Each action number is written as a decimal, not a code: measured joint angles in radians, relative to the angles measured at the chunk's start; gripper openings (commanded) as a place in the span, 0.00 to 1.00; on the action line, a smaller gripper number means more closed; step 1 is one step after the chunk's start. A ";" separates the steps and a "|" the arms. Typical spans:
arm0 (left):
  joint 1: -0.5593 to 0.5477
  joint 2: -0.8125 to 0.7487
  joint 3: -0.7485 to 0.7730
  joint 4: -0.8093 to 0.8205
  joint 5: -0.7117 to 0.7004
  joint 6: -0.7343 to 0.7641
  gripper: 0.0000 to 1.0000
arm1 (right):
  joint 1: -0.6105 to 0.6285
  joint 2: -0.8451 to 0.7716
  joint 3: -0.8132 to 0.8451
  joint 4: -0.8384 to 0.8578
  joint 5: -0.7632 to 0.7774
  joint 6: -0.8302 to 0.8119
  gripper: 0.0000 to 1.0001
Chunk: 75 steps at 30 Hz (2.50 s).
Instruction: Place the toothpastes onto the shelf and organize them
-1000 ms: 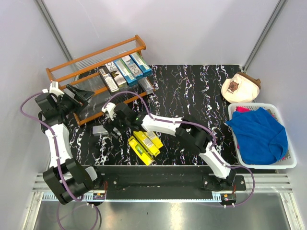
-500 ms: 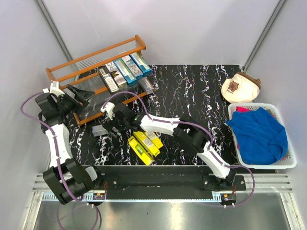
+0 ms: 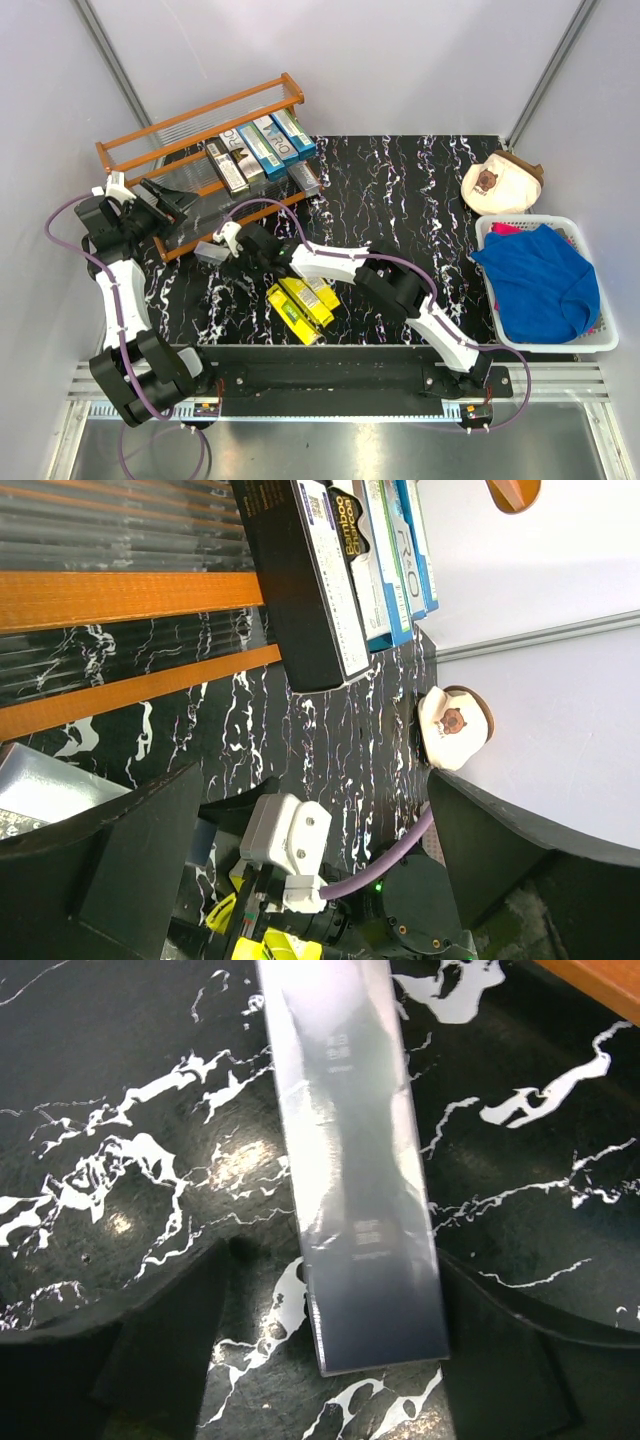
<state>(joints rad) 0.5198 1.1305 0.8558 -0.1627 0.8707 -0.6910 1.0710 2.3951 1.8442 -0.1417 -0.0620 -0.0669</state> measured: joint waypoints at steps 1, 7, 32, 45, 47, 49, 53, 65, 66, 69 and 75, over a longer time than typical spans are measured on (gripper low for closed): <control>0.000 0.000 0.000 0.000 0.001 0.000 0.99 | 0.000 0.000 -0.002 0.002 0.002 0.006 0.74; 0.000 -0.002 0.000 0.000 0.005 -0.003 0.99 | 0.000 -0.024 -0.052 0.044 0.018 0.044 0.53; -0.069 -0.056 0.002 0.000 0.006 -0.032 0.99 | -0.002 -0.571 -0.510 0.089 0.095 0.180 0.16; -0.435 -0.021 0.162 0.045 -0.050 0.034 0.99 | -0.330 -0.835 -0.577 0.050 -0.269 0.398 0.15; -0.476 -0.002 0.169 0.065 -0.055 0.036 0.99 | -0.365 -0.865 -0.583 0.046 -0.331 0.431 0.15; -0.520 0.021 0.171 0.082 -0.060 0.036 0.99 | -0.389 -0.895 -0.591 0.058 -0.405 0.474 0.15; -0.582 0.058 0.171 0.106 -0.070 0.034 0.99 | -0.441 -0.940 -0.641 0.146 -0.536 0.568 0.15; -0.649 0.094 0.146 0.407 -0.050 -0.110 0.94 | -0.492 -0.900 -0.711 0.452 -0.795 0.851 0.15; -0.653 0.098 0.141 0.435 -0.048 -0.124 0.91 | -0.491 -0.895 -0.713 0.466 -0.808 0.861 0.16; -0.661 0.110 0.126 0.500 -0.040 -0.159 0.71 | -0.491 -0.890 -0.716 0.483 -0.835 0.882 0.18; -0.663 0.130 0.109 0.644 0.014 -0.262 0.33 | -0.495 -0.888 -0.721 0.510 -0.857 0.904 0.26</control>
<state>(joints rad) -0.1429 1.2606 0.9646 0.4812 0.8845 -0.9531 0.5762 1.5066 1.1233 0.3687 -0.9188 0.8371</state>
